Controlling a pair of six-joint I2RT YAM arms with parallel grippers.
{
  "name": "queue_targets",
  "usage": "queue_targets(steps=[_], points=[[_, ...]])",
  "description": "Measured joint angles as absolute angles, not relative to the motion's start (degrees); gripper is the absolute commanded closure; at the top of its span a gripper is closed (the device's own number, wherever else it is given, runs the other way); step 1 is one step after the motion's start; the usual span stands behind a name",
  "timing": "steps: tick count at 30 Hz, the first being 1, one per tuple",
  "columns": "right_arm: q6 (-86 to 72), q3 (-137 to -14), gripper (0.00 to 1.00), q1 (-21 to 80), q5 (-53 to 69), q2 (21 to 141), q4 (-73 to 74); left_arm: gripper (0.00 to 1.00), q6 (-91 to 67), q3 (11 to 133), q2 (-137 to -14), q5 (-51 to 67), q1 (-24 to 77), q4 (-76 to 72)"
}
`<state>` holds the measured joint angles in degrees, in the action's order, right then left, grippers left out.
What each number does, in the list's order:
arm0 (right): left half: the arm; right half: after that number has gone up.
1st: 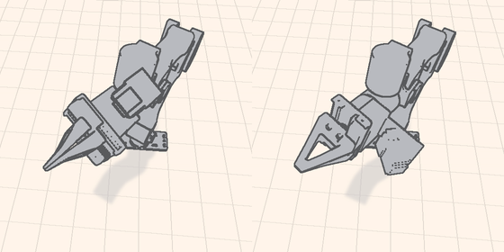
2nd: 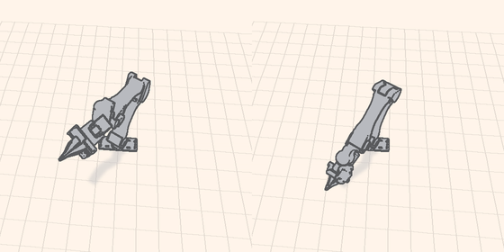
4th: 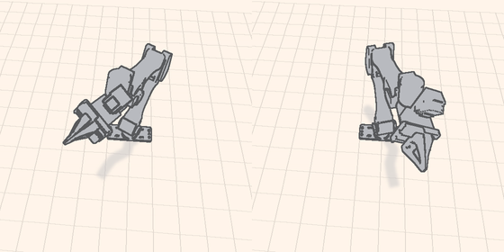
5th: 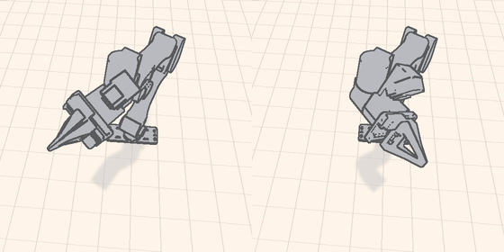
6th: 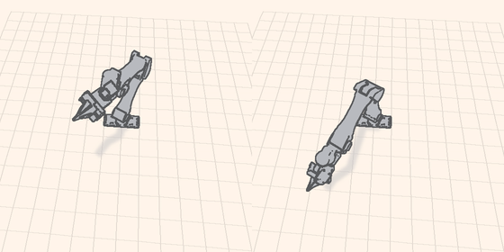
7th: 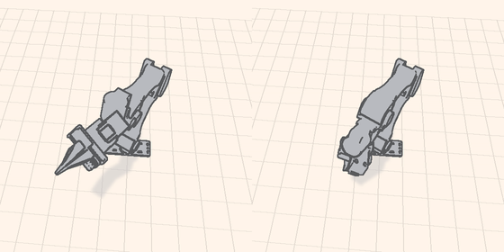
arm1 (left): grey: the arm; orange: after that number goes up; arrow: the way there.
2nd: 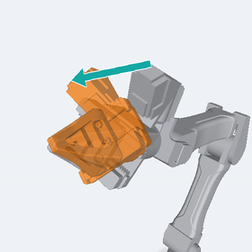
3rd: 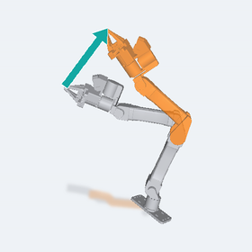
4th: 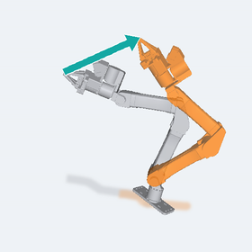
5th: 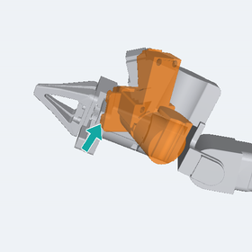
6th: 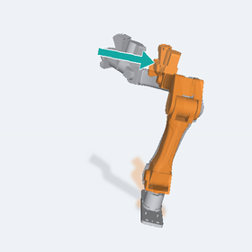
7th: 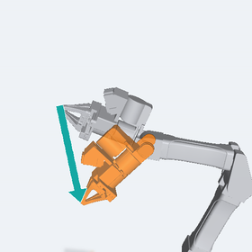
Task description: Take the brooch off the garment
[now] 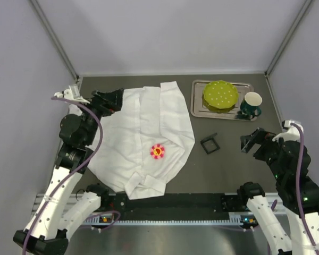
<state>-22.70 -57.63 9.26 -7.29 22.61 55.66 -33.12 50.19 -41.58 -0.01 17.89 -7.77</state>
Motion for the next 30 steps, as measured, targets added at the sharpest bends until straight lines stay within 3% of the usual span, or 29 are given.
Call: queue_targets(steps=[3, 6, 12, 21, 25, 30], points=[[-24.05, -56.47, 0.01, 9.26, -7.77, 20.91, 55.31, 0.01, -38.37, 54.85, -43.46, -9.32, 17.78, 4.38], [-24.69, -55.48, 0.01, 9.26, -7.11, 16.71, 54.89, 0.01, -39.05, 54.61, -43.22, -10.63, 17.69, 7.27], [-25.43, -55.59, 0.01, 9.26, -0.56, 15.88, 50.98, 0.02, -38.79, 53.28, -45.98, -4.4, 17.69, 7.92], [-32.18, -51.51, 0.01, 12.03, 16.8, 30.2, 40.45, 0.2, -35.83, 55.31, -60.18, 7.92, 17.69, 15.62], [-32.69, -51.42, 0.01, 25.54, 13.76, 33.23, 37.52, 0.22, -35.62, 52.58, -61.71, 14.37, 17.69, 16.12], [-31.86, -54.19, 0.01, 54.59, -2.96, 47.03, 35.64, 0.28, -35.27, 50.72, -62.57, 19.22, 17.72, 18.35]])
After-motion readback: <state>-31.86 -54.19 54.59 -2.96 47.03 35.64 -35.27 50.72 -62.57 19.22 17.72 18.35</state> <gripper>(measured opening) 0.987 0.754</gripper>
